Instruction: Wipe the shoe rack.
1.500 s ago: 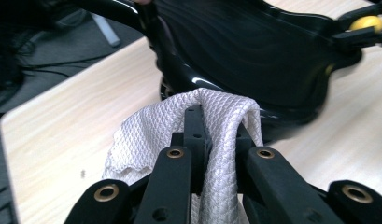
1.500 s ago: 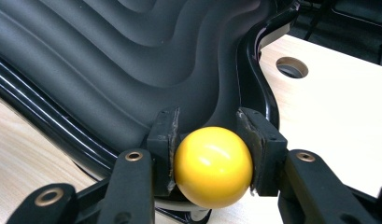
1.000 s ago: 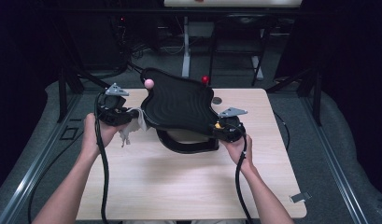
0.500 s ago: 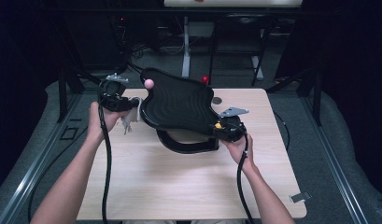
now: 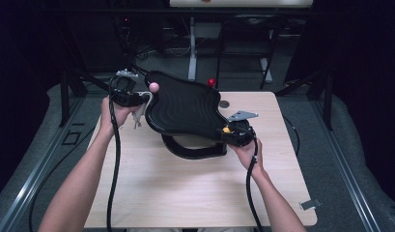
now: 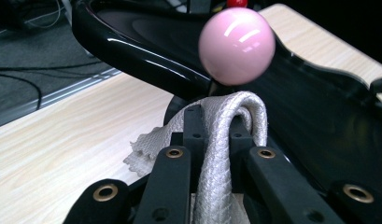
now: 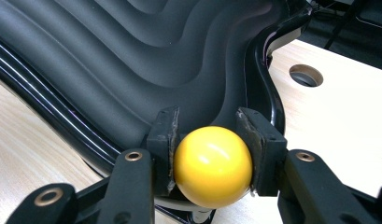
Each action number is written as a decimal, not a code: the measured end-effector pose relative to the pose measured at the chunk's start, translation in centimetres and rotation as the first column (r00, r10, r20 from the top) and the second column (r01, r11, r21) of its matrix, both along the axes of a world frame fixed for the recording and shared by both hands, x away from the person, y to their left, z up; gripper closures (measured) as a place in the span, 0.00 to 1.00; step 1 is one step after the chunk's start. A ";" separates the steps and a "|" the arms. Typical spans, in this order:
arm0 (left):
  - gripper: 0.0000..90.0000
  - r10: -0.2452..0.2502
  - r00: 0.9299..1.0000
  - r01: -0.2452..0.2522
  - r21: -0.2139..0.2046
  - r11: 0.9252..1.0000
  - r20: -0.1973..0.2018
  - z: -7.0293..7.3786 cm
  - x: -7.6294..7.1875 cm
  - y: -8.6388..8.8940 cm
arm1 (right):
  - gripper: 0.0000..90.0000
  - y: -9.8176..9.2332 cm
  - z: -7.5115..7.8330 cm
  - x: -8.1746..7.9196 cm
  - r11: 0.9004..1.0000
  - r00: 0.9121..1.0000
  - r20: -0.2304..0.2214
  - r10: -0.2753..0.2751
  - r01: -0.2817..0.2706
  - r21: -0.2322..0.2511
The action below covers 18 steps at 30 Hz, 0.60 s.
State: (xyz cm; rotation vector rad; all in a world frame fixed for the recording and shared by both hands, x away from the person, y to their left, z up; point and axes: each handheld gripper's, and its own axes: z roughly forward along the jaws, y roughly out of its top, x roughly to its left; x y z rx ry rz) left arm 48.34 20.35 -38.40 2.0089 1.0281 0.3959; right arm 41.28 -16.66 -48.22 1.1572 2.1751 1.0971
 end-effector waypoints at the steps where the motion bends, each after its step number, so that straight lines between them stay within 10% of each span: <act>1: 0.92 0.001 1.000 -0.001 -0.013 1.000 0.002 -0.1 0.2 0.2 | 0.66 0.0 0.0 0.0 1.000 1.000 -0.001 0.000 0.000 -0.001; 18: 0.92 0.005 0.999 -0.003 -0.031 1.000 0.043 -1.8 0.8 0.5 | 0.66 0.0 0.0 -0.1 1.000 1.000 0.009 -0.001 0.001 -0.005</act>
